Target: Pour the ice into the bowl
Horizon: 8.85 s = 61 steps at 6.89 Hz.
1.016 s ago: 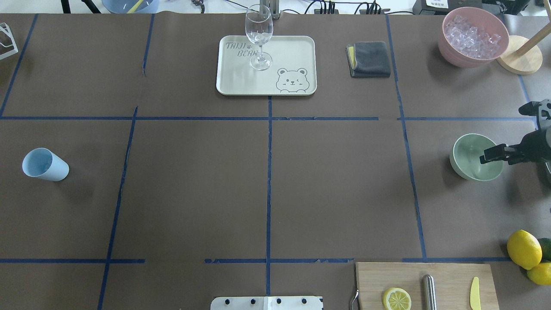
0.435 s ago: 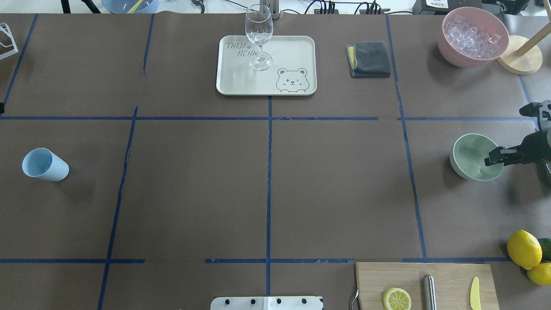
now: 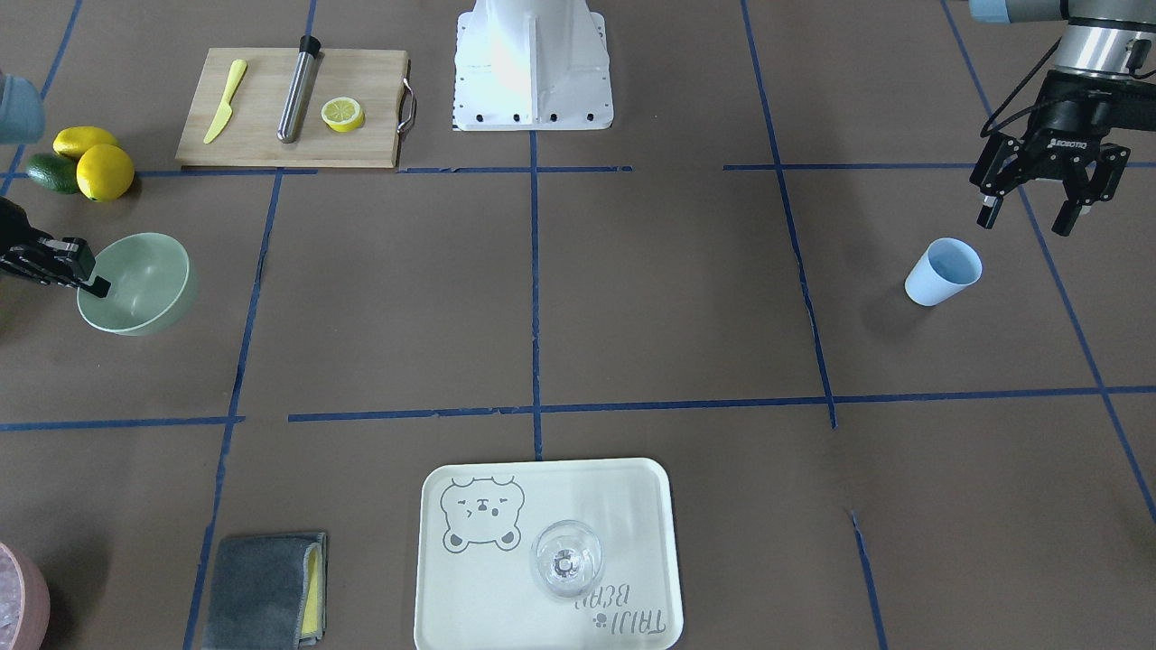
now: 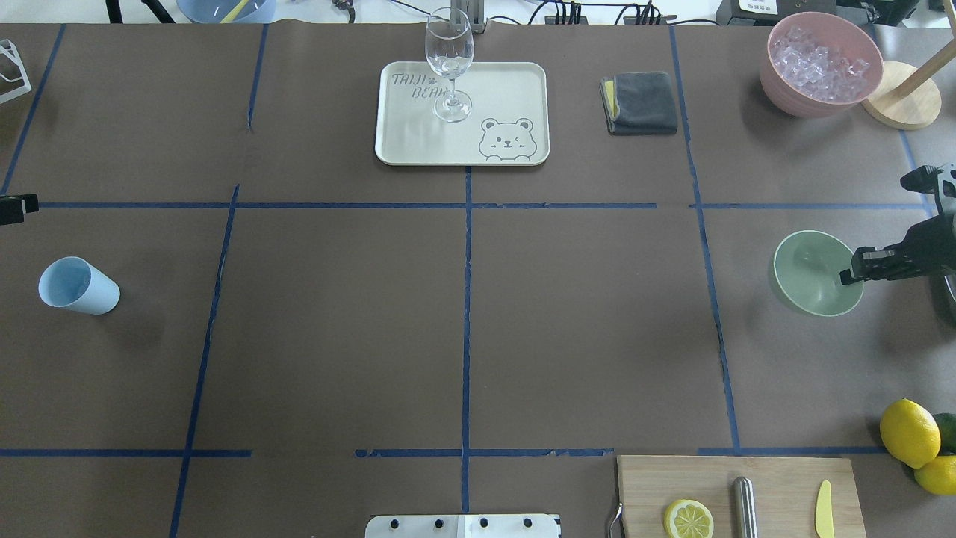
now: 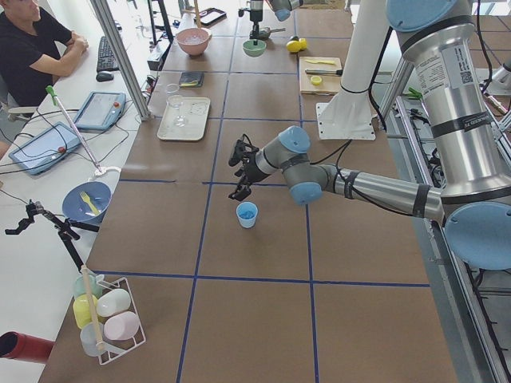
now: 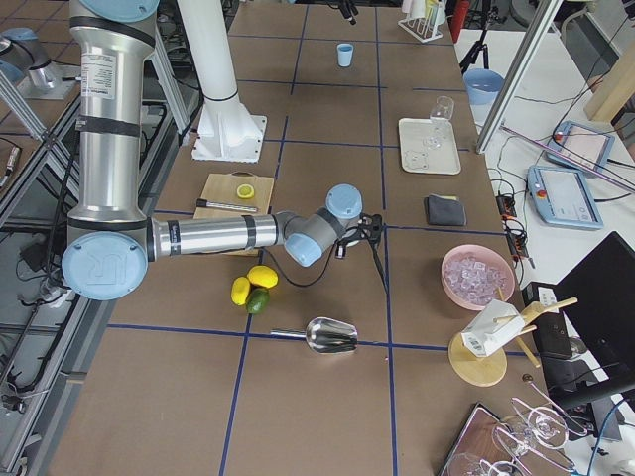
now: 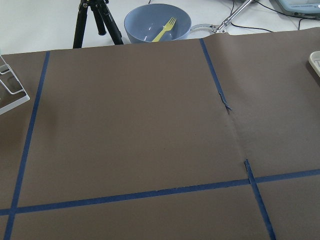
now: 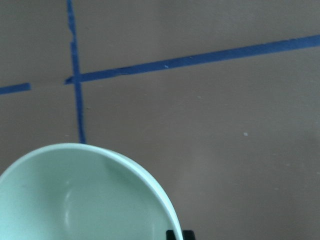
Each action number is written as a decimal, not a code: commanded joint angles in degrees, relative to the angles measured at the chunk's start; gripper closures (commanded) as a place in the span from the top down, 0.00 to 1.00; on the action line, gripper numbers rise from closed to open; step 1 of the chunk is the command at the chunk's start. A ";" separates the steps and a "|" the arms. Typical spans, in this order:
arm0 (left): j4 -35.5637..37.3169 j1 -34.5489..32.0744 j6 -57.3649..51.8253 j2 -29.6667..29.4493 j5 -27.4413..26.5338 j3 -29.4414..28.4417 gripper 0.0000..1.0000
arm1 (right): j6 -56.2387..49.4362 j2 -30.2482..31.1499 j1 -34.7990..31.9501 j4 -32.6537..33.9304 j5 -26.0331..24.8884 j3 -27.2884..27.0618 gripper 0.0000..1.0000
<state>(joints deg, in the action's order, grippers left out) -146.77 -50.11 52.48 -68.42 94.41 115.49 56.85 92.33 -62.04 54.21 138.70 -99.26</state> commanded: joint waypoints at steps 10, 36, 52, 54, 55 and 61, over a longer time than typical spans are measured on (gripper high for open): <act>-10.47 35.34 27.59 -2.50 -55.80 -20.47 0.97 | 25.68 -30.01 15.28 25.51 -5.55 -7.18 0.00; -11.00 23.37 -4.40 -11.03 -49.76 -13.54 0.00 | 28.32 -55.96 34.11 20.50 -31.13 18.35 1.00; 28.28 42.64 -42.04 -30.28 -78.14 -10.90 0.00 | 16.10 -27.46 20.64 19.97 -17.15 -4.36 1.00; 28.46 42.72 -56.01 -30.37 -79.37 -10.90 0.00 | 16.10 -27.46 20.55 19.88 -17.15 -4.36 1.00; 28.47 42.64 -64.61 -30.46 -79.81 -10.29 0.00 | 16.10 -27.46 20.55 19.88 -17.15 -4.36 1.00; 28.38 42.73 -82.06 -30.72 -84.03 -10.11 0.00 | 16.80 -27.38 20.64 19.97 -17.33 -4.89 1.00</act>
<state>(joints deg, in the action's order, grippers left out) -118.32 -7.38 -25.42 -99.10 11.41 105.16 73.44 64.98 -41.41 74.17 121.38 -103.80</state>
